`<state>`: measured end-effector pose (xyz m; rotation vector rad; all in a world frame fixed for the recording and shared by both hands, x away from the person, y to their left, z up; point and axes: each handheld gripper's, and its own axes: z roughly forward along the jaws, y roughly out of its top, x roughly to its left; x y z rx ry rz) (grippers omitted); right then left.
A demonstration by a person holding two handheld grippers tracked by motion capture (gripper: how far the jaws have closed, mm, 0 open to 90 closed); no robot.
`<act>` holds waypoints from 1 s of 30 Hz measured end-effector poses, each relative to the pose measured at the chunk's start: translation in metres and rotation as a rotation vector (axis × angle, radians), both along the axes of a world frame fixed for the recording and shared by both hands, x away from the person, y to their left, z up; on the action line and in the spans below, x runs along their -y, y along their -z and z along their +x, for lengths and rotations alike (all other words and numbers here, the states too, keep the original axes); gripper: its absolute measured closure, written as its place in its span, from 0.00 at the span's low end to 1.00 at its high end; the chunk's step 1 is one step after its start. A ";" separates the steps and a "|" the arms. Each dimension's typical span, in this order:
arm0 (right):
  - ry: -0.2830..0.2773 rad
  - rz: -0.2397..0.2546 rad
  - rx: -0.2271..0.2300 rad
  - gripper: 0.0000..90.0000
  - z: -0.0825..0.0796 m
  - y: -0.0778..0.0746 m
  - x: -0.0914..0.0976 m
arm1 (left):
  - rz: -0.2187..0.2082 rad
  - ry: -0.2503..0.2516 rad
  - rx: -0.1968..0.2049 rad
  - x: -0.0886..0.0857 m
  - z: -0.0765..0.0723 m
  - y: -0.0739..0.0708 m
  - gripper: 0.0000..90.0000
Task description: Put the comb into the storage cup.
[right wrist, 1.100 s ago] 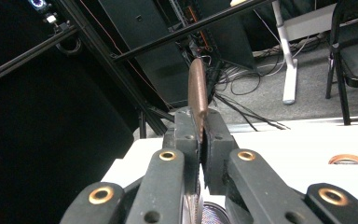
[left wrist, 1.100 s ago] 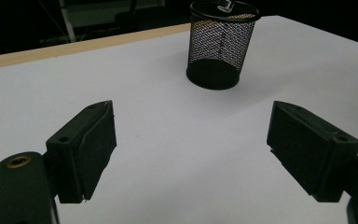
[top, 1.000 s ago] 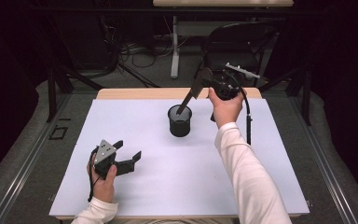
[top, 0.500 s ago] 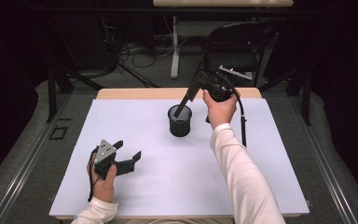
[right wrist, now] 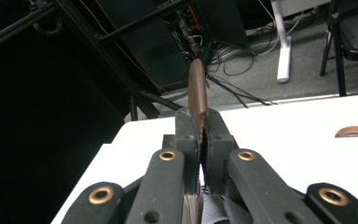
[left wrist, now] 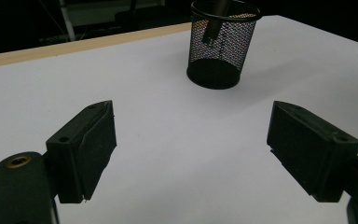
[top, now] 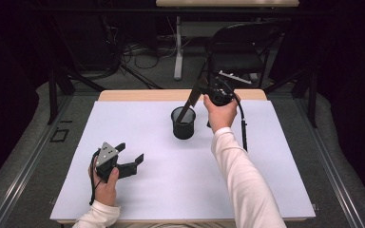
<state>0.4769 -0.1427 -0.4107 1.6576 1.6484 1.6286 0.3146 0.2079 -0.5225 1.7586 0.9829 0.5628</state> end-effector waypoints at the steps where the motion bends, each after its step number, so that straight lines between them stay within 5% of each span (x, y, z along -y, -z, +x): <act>1: 0.003 -0.002 -0.005 0.97 0.000 0.002 0.000 | 0.000 0.000 0.000 0.000 0.000 0.000 0.17; 30: 0.002 0.013 -0.065 0.97 0.006 0.034 -0.005 | 0.007 -0.007 -0.004 -0.001 0.001 0.001 0.17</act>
